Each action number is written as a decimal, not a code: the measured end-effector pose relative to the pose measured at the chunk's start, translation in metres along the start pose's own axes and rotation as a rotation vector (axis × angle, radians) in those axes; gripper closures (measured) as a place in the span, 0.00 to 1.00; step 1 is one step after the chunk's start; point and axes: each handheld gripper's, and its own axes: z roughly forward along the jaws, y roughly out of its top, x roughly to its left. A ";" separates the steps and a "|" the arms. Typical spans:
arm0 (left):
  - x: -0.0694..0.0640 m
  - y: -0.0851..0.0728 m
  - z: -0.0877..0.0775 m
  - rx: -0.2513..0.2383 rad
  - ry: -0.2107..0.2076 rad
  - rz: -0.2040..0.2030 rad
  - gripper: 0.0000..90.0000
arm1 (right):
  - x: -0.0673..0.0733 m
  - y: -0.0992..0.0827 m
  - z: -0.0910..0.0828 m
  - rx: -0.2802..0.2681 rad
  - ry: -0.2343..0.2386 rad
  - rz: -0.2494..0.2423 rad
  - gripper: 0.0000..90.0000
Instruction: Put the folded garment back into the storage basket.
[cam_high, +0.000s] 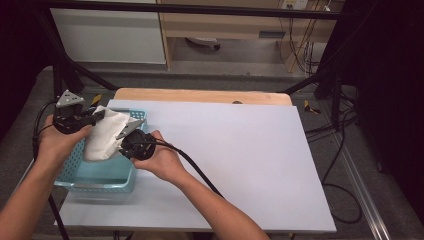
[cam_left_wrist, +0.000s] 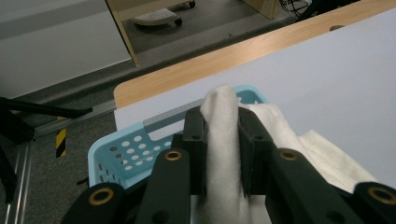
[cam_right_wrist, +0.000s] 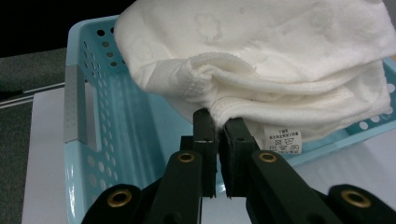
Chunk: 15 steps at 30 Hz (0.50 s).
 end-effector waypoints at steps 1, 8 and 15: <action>0.001 -0.001 0.000 0.003 0.003 0.001 0.84 | 0.000 0.000 0.001 0.004 0.003 -0.003 0.96; 0.005 -0.008 0.003 0.014 0.007 -0.009 0.84 | 0.001 -0.001 0.008 0.010 0.002 0.005 0.96; 0.009 -0.015 0.009 0.029 -0.005 -0.015 0.84 | 0.003 -0.003 0.016 0.030 0.011 0.013 0.95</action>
